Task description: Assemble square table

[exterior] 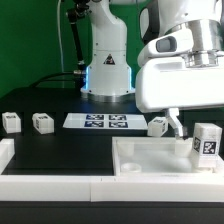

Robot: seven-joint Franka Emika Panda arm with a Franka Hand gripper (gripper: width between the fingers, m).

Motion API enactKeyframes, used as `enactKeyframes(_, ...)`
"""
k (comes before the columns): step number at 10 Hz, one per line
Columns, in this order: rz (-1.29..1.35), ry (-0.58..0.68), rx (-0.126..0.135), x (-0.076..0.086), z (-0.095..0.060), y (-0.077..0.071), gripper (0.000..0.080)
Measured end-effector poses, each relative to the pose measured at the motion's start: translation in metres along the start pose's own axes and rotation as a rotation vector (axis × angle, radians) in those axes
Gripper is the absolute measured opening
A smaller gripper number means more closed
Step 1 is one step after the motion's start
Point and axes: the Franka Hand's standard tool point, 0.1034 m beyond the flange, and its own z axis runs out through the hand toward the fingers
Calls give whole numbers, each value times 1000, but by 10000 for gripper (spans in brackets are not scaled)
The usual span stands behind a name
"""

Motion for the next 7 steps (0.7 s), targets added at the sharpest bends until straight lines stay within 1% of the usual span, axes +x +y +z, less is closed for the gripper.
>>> enactKeyframes(1, 9, -25, 2, -3, 1, -1, 648)
enactKeyframes(2, 54, -175, 11, -2, -6, -6, 648)
enactKeyframes(3, 73, -178, 12, 9, -9, -8, 648)
enactKeyframes(4, 74, -201, 12, 5, -7, -8, 648)
enactKeyframes(5, 78, -339, 13, -7, -5, -6, 648)
enactKeyframes(6, 80, -446, 15, -5, -4, -5, 648)
enactKeyframes(7, 82, -477, 17, -1, -1, -2, 648)
